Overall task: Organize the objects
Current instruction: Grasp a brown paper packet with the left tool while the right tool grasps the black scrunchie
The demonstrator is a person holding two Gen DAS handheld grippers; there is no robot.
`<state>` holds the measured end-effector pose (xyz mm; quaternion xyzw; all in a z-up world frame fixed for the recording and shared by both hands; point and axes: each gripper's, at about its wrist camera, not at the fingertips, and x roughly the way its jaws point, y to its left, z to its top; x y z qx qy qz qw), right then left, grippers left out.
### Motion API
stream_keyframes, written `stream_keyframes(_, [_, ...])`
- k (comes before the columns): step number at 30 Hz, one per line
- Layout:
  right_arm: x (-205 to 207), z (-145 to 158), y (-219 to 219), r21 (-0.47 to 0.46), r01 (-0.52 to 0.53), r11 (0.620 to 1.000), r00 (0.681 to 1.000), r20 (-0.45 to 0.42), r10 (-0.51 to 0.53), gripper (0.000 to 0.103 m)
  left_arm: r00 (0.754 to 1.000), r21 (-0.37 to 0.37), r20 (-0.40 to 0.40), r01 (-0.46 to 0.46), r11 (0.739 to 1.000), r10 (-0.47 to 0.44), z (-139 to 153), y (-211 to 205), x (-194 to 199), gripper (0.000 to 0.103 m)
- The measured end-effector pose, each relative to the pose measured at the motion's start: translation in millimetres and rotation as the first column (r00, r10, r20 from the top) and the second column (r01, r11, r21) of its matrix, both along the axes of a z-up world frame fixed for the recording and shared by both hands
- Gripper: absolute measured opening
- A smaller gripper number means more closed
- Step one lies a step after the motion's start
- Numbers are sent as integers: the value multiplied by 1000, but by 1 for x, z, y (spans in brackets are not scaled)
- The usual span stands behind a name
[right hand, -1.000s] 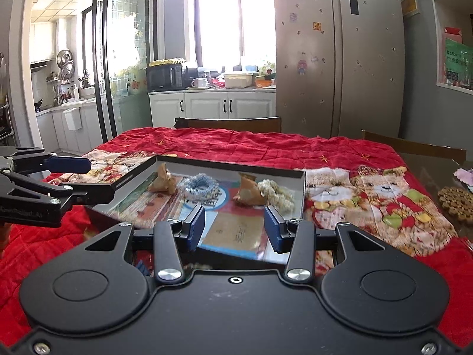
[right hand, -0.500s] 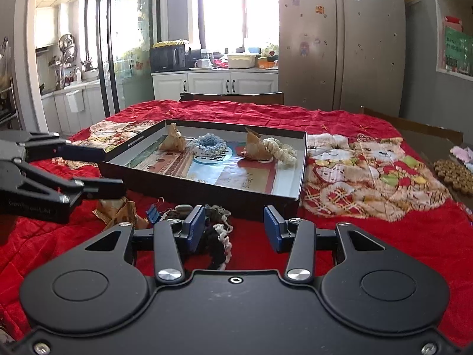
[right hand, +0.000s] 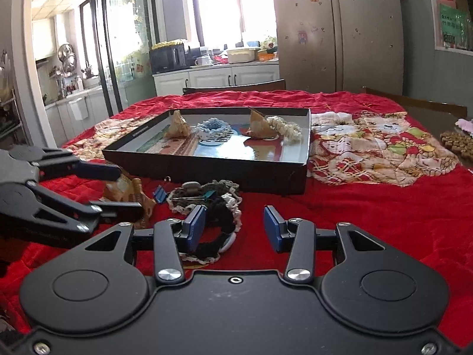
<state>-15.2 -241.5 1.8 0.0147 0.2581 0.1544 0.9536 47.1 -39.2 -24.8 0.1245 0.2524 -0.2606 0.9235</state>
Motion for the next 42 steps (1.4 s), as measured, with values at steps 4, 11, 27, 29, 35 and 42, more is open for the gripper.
stream_keyframes(4, [0,-3,3,-1,-15,1000,1000,-2,15,42,1000,8,-15,6,1000,-6,-5,-2,0,77])
stream_keyframes(11, [5,-14,7,12,-25,1000,999,-39,25,42,999,13,-52,8,1000,-7,-13,-3,4,69])
stream_keyframes(27, [16,-23,13,27,-47,999,995,-88,49,22,993,-28,-118,-17,999,13,-20,0,14,51])
stream_keyframes(29, [16,-24,14,24,-46,999,995,-90,48,20,993,-29,-119,-18,999,14,-20,0,14,51])
stream_keyframes(35, [14,-24,17,15,-54,998,995,-82,55,13,993,-26,-115,-16,1000,12,-20,-1,13,50])
stream_keyframes(42, [11,-22,19,-2,-63,998,996,-58,63,12,994,-30,-111,-12,999,9,-19,-1,11,49])
